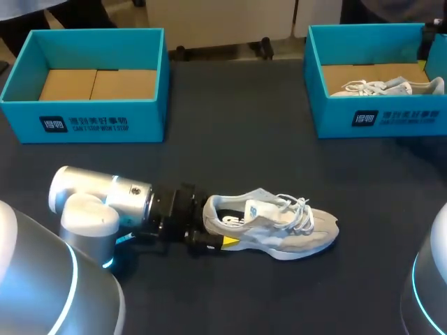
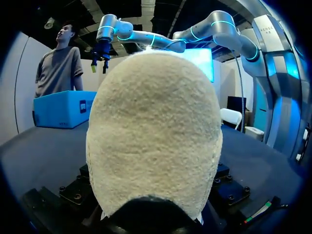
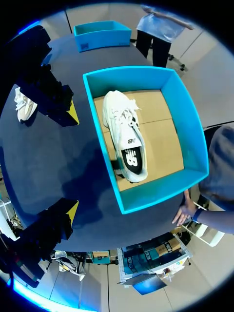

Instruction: Take the shoe out of the shoebox, open the shoe tongue, remove and reinsert the insole, then place the shoe into the shoebox

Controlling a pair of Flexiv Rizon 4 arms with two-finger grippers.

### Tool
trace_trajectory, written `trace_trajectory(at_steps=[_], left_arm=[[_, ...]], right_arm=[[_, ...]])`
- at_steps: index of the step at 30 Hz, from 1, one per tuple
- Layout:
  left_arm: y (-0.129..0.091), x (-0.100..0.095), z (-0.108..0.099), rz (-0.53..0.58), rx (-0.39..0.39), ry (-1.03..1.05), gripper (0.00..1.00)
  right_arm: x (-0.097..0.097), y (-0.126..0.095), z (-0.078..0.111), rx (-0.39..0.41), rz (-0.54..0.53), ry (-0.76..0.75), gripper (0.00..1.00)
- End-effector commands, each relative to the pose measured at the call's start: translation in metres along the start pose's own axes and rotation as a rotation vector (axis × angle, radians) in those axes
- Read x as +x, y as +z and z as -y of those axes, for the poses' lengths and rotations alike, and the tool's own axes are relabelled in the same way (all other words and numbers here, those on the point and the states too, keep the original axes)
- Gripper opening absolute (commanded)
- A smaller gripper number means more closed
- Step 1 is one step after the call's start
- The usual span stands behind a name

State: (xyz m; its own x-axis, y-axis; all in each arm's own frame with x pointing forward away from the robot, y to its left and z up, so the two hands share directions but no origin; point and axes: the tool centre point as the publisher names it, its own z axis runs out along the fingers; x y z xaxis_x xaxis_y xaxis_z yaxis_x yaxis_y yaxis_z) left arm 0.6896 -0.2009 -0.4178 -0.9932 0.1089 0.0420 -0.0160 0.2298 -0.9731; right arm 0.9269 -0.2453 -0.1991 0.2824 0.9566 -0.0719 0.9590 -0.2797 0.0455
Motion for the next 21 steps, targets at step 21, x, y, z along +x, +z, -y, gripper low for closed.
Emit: trace_trajectory(at_steps=[21], left_arm=[[-0.009,-0.012,-0.002,0.037,-0.011,-0.008,0.00]], right_arm=[[0.000,0.000,0.000,0.000,0.000,0.000,1.00]])
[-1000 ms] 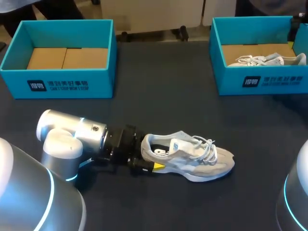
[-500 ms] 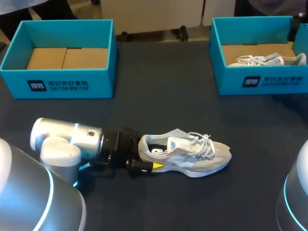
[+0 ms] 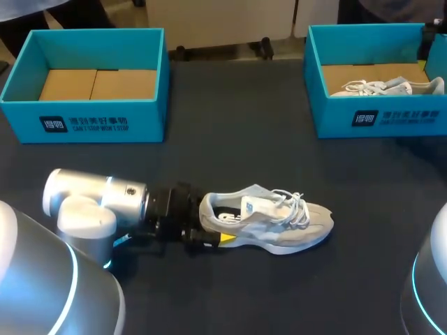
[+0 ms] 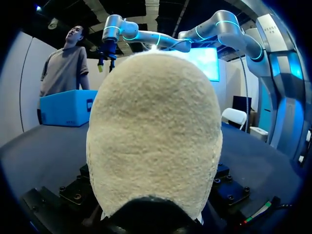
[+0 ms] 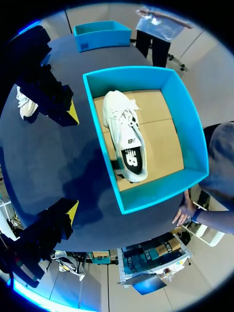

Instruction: Take the shoe out of the shoebox, open the shoe tongue, remove and reinsert the insole, then place the shoe into the shoebox

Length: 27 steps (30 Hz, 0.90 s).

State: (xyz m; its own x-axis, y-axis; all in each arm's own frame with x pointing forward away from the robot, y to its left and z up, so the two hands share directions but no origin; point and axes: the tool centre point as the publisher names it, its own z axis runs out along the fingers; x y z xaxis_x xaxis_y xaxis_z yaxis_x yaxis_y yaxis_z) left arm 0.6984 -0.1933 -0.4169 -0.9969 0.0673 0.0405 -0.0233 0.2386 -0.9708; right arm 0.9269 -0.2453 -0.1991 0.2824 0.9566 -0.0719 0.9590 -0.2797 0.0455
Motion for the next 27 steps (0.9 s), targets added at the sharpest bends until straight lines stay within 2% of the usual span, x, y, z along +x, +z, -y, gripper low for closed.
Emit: trace_trajectory(at_steps=[1,12,15,21,24,27], left_arm=[[-0.001,-0.004,-0.001,-0.004,-0.002,0.000,0.00],[-0.001,-0.004,-0.001,-0.004,-0.002,0.000,0.00],[-0.001,-0.004,-0.001,-0.004,-0.002,0.000,0.00],[-0.001,-0.004,-0.001,-0.004,-0.002,0.000,0.00],[-0.001,-0.004,-0.001,-0.004,-0.002,0.000,0.00],[-0.001,-0.004,-0.001,-0.004,-0.002,0.000,0.00]], right_arm=[[0.000,0.000,0.000,0.000,0.000,0.000,1.00],[0.000,0.000,0.000,0.000,0.000,0.000,1.00],[0.012,-0.011,0.005,0.010,0.026,0.006,1.00],[0.045,-0.012,0.035,0.016,0.014,0.030,1.00],[0.057,-0.013,0.057,0.012,-0.005,0.065,1.00],[0.070,-0.016,0.079,0.046,-0.058,0.107,1.00]])
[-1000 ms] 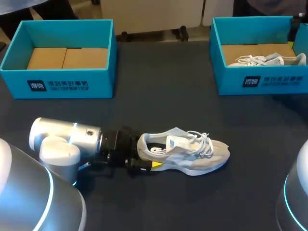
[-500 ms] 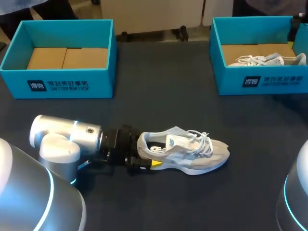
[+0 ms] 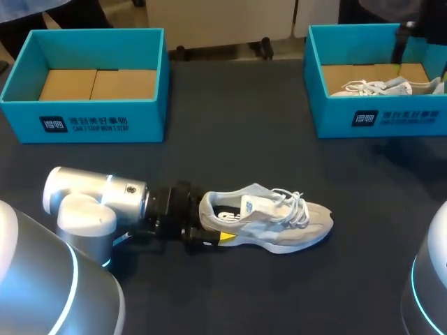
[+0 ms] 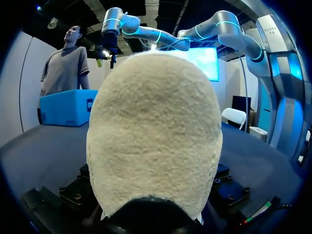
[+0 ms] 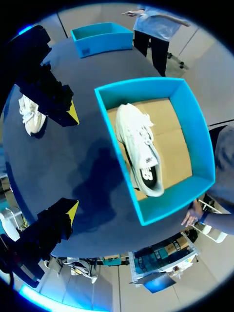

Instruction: Take the shoe out of the shoebox, open the shoe tongue, remove and reinsert the insole, then place the shoe into the shoebox

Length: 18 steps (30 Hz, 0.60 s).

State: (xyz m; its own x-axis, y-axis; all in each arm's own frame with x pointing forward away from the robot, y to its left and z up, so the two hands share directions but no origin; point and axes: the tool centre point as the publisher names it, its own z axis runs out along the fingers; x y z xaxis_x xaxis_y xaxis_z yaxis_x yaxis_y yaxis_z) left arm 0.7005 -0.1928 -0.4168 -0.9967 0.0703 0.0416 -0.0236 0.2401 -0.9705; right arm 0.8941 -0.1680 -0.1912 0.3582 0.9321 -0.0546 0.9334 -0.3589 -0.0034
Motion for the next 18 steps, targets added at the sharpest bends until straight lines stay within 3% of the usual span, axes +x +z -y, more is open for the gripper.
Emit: trace_trajectory(at_steps=[1,14,18], left_arm=[[0.000,-0.002,-0.001,-0.001,-0.001,0.000,0.00],[0.000,-0.002,-0.001,-0.001,-0.001,0.000,0.00],[0.000,-0.002,-0.001,-0.001,-0.001,0.000,0.00]], right_arm=[[0.003,0.000,0.027,-0.007,-0.044,0.026,1.00],[0.003,0.000,0.027,-0.007,-0.044,0.026,1.00],[0.034,0.004,0.050,0.013,-0.025,0.020,1.00]])
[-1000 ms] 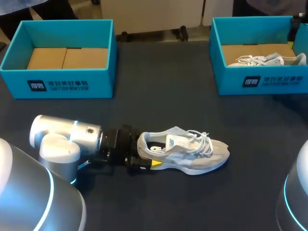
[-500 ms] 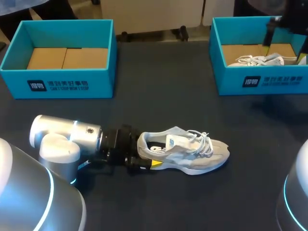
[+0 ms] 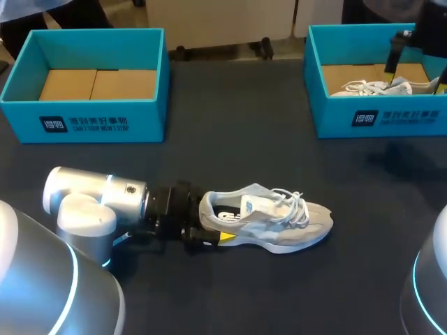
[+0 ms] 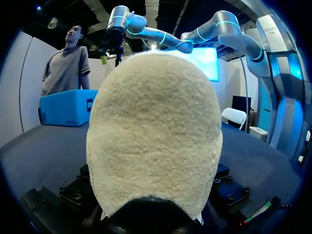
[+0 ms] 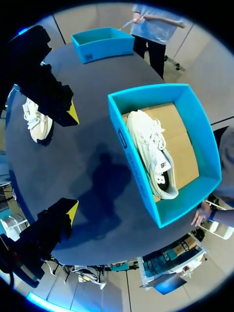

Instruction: Take the shoe out of the shoebox, open the shoe tongue, remove and reinsert the insole, then place the shoe into the shoebox

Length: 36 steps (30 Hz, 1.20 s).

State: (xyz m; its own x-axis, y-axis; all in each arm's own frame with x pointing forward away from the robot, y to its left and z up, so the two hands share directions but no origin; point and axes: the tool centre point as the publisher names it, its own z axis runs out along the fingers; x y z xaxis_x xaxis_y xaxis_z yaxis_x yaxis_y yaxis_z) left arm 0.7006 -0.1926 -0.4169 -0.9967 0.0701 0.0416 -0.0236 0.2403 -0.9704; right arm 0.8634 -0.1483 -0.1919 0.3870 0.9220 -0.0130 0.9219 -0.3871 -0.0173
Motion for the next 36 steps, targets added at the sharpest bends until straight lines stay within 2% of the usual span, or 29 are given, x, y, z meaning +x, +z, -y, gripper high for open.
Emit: trace_trajectory(at_steps=[1,9,12,13,27,29,36], left_arm=[[0.000,-0.002,-0.001,-0.001,-0.001,0.000,0.00],[0.000,-0.002,-0.001,-0.001,-0.001,0.000,0.00],[0.000,-0.002,-0.001,-0.001,-0.001,0.000,0.00],[0.000,-0.002,-0.001,-0.001,-0.001,0.000,0.00],[0.000,-0.002,-0.001,-0.001,-0.001,0.000,0.00],[0.000,-0.002,-0.001,-0.001,-0.001,0.000,0.00],[0.000,-0.002,-0.001,-0.001,-0.001,0.000,0.00]], right_arm=[[0.033,0.006,0.024,-0.009,0.039,-0.005,1.00],[0.060,0.007,0.093,-0.034,0.043,0.010,1.00],[0.067,0.009,0.113,-0.020,0.012,0.030,1.00],[0.072,0.009,0.118,-0.011,0.043,0.056,1.00],[0.072,0.009,0.118,-0.011,0.043,0.056,1.00],[0.084,0.014,0.126,-0.005,0.071,0.088,1.00],[0.121,0.023,0.180,-0.053,0.100,0.106,1.00]])
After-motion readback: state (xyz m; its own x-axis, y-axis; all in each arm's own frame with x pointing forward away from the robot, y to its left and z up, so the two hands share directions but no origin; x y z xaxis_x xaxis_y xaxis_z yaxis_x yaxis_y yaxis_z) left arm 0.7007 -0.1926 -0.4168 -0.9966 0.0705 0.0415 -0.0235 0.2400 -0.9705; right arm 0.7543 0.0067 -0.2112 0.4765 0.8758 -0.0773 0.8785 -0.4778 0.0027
